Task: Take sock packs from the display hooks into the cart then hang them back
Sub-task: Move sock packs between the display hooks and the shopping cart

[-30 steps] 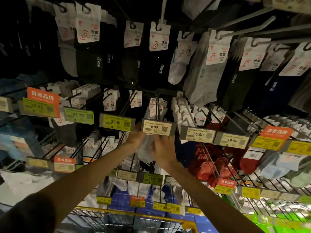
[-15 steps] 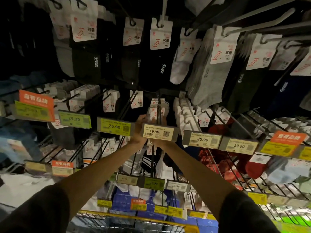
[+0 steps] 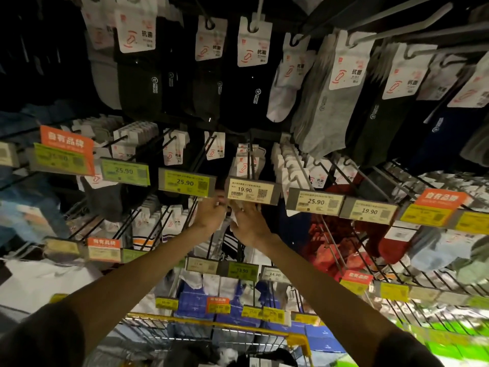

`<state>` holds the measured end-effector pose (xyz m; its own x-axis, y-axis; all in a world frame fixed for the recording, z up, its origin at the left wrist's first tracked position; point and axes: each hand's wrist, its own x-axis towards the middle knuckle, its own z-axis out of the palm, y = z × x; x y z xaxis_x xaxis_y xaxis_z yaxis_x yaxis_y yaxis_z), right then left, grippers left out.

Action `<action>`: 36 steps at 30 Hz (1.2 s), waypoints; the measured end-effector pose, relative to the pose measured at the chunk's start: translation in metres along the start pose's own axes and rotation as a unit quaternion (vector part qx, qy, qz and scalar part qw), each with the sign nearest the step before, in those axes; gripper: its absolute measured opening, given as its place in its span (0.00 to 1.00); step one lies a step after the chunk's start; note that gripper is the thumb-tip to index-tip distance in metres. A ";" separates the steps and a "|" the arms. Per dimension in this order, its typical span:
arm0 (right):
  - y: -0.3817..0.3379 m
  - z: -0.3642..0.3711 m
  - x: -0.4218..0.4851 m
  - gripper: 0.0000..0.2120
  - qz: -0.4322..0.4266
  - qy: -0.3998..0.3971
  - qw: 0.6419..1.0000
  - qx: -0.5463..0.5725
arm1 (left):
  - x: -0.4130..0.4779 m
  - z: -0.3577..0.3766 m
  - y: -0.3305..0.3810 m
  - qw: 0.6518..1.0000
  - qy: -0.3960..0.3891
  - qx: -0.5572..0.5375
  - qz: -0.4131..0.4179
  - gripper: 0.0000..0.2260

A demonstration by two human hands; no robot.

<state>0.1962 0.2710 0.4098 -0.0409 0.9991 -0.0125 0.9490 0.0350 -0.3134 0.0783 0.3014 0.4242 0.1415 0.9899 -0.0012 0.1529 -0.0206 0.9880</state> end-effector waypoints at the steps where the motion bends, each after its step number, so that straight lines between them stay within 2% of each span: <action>1: 0.000 0.006 -0.016 0.23 -0.019 0.008 1.000 0.004 | -0.010 -0.004 -0.003 1.000 -0.018 -0.007 -0.008 0.13; 5: 0.003 0.024 -0.084 0.20 -0.097 0.022 0.995 -0.013 | -0.069 -0.020 -0.038 0.997 -0.053 0.046 -0.027 0.12; 7: 0.008 0.045 -0.119 0.19 -0.121 0.011 0.993 0.003 | -0.101 -0.026 -0.064 0.994 -0.085 0.034 -0.053 0.12; 9: 0.020 0.072 -0.152 0.19 -0.098 -0.017 0.994 0.033 | -0.133 -0.032 -0.096 0.989 -0.103 0.042 -0.094 0.09; 12: 0.033 0.112 -0.201 0.16 -0.030 -0.069 0.995 0.072 | -0.175 -0.035 -0.139 0.983 -0.110 0.062 -0.134 0.10; 15: 0.042 0.148 -0.246 0.17 0.014 -0.118 0.987 0.111 | -0.215 -0.033 -0.167 0.970 -0.130 0.070 -0.192 0.03; 17: 0.047 0.165 -0.268 0.16 0.026 -0.143 0.980 0.133 | -0.233 -0.031 -0.192 0.962 -0.129 0.068 -0.232 0.07; 19: 0.056 0.185 -0.291 0.16 0.033 -0.175 0.977 0.120 | -0.252 -0.027 -0.223 0.952 -0.136 0.083 -0.263 0.05; 21: 0.064 0.210 -0.313 0.16 0.038 -0.160 0.980 0.115 | -0.272 -0.024 -0.257 0.945 -0.133 0.112 -0.278 0.07; 22: 0.067 0.223 -0.320 0.16 0.039 -0.163 0.979 0.113 | -0.280 -0.024 -0.273 0.939 -0.140 0.132 -0.283 0.05; 24: 0.080 0.261 -0.332 0.15 0.069 -0.241 0.956 0.154 | -0.299 -0.025 -0.330 0.925 -0.167 0.154 -0.303 0.04; 27: 0.097 0.320 -0.341 0.22 0.068 -0.330 0.932 0.133 | -0.323 -0.012 -0.334 0.911 -0.177 0.211 -0.306 0.05; 28: 0.095 0.327 -0.340 0.25 0.061 -0.328 0.938 0.100 | -0.327 -0.006 -0.338 0.910 -0.179 0.210 -0.310 0.04; 30: 0.106 0.354 -0.337 0.25 -0.009 -0.352 0.935 0.046 | -0.337 0.008 -0.349 0.910 -0.178 0.199 -0.317 0.05; 36: 0.127 0.429 -0.306 0.27 0.013 -0.316 0.948 0.031 | -0.347 0.038 -0.431 0.905 -0.104 0.228 -0.343 0.06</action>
<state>0.1952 -0.0411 -0.0336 -0.2166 0.7842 -0.5814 0.9325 -0.0101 -0.3610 0.0005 -0.0390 -0.0075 0.0345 0.7442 -0.6670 0.6551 0.4872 0.5775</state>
